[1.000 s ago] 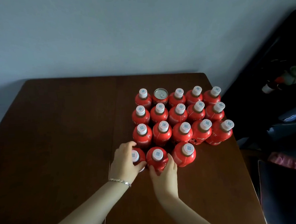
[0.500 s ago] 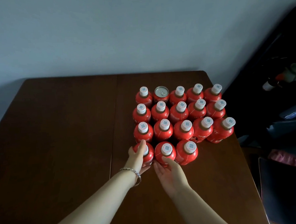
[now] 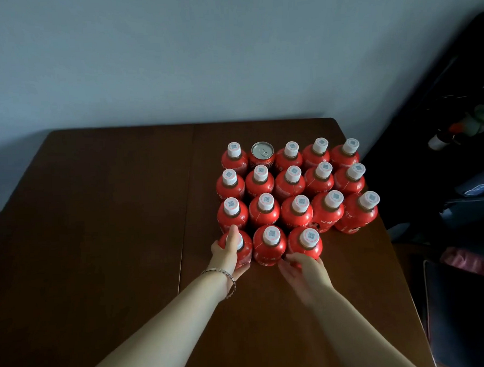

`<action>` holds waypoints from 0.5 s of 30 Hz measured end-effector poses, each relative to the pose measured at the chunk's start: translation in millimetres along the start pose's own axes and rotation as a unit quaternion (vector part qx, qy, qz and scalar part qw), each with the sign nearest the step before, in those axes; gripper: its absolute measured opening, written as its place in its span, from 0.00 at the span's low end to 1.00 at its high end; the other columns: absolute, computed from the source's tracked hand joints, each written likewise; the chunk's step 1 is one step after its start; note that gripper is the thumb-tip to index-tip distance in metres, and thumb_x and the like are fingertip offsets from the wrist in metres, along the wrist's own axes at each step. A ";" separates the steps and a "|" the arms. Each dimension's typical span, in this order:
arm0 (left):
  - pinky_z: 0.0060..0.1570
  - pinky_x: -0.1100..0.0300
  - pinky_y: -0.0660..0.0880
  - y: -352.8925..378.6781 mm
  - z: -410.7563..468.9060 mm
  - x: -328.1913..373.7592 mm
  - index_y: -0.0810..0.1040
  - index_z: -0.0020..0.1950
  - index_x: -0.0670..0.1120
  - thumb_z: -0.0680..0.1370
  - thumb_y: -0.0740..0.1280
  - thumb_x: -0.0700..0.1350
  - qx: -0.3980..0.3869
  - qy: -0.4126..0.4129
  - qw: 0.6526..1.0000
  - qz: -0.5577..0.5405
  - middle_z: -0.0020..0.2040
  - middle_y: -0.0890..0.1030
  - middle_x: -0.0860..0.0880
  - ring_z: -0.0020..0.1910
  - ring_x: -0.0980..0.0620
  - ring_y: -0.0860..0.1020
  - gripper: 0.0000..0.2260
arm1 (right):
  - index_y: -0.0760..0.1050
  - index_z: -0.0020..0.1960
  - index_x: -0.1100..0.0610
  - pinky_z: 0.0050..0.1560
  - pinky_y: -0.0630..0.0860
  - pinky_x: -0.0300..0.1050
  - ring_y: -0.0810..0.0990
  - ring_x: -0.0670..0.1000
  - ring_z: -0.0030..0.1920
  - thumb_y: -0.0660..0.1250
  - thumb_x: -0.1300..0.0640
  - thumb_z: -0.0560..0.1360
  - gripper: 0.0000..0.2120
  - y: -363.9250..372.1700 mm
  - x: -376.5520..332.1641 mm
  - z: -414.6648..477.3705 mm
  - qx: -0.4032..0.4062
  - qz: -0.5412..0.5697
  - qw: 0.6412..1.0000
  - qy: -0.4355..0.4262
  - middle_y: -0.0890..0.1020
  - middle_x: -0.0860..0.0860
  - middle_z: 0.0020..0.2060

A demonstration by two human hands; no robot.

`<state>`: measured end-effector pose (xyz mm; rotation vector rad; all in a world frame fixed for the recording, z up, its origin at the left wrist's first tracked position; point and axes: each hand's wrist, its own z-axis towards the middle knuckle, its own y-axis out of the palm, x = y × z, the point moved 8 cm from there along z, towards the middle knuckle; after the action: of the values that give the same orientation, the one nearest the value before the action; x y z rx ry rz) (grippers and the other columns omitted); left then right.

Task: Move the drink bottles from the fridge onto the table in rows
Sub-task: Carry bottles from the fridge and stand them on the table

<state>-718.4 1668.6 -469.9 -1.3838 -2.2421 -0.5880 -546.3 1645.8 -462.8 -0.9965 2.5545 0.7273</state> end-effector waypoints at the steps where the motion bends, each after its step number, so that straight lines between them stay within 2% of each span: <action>1: 0.52 0.45 0.77 -0.2 -2.1 0.9 0.60 0.71 0.48 0.72 0.65 0.62 0.004 0.001 1.000 0.011 0.66 0.68 0.41 0.56 0.42 0.75 0.33 | 0.64 0.64 0.58 0.53 0.76 0.51 0.78 0.57 0.47 0.59 0.76 0.72 0.24 -0.3 -3.5 1.8 -0.001 -0.016 1.000 -0.007 0.76 0.60 0.48; 4: 0.52 0.46 0.78 -0.2 -8.6 2.2 0.60 0.71 0.47 0.72 0.64 0.63 0.020 0.006 0.999 0.026 0.67 0.68 0.42 0.57 0.42 0.75 0.34 | 0.62 0.68 0.63 0.46 0.78 0.48 0.77 0.55 0.47 0.60 0.76 0.70 0.27 -3.7 -3.5 7.7 -0.007 -0.121 0.993 -0.005 0.72 0.62 0.53; 7: 0.53 0.45 0.77 2.1 -14.9 3.3 0.61 0.71 0.46 0.72 0.63 0.64 0.023 0.005 0.999 0.027 0.66 0.69 0.41 0.58 0.41 0.75 0.34 | 0.61 0.66 0.63 0.45 0.78 0.47 0.76 0.52 0.48 0.62 0.74 0.70 0.26 -9.0 -4.5 10.0 0.001 -0.217 0.976 0.005 0.71 0.61 0.54; 9: 0.54 0.44 0.76 2.0 -18.5 5.2 0.61 0.71 0.46 0.73 0.62 0.63 0.034 0.009 0.999 0.028 0.67 0.68 0.40 0.59 0.40 0.74 0.33 | 0.63 0.62 0.63 0.45 0.78 0.46 0.76 0.53 0.51 0.63 0.74 0.70 0.23 -10.6 -3.6 9.4 -0.008 -0.250 0.968 0.021 0.73 0.60 0.54; 11: 0.55 0.44 0.76 0.7 -23.5 6.9 0.59 0.72 0.46 0.73 0.61 0.64 0.044 0.008 0.998 0.043 0.68 0.67 0.41 0.61 0.40 0.73 0.34 | 0.69 0.55 0.64 0.51 0.76 0.49 0.75 0.52 0.52 0.62 0.73 0.72 0.13 -4.4 7.4 1.6 -0.050 -0.257 0.963 0.068 0.76 0.58 0.50; 13: 0.55 0.44 0.75 -0.8 -30.7 6.5 0.58 0.72 0.46 0.73 0.59 0.66 0.052 -0.002 0.995 0.086 0.69 0.67 0.41 0.61 0.40 0.72 0.35 | 0.72 0.53 0.64 0.51 0.76 0.50 0.76 0.53 0.55 0.61 0.73 0.73 0.11 7.0 14.5 -8.4 -0.088 -0.261 0.958 0.079 0.77 0.57 0.51; 15: 0.55 0.44 0.75 -5.2 -42.8 9.6 0.60 0.71 0.44 0.73 0.54 0.69 0.072 -0.011 0.978 0.195 0.65 0.71 0.41 0.60 0.41 0.74 0.37 | 0.70 0.57 0.66 0.43 0.78 0.46 0.79 0.54 0.56 0.61 0.72 0.73 0.13 13.6 12.9 -12.6 -0.079 -0.280 0.955 0.052 0.78 0.59 0.53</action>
<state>-720.8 1649.2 -430.3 -1.6970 -1.9069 -0.2708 -566.1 1640.4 -453.5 -1.7491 2.1379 0.7279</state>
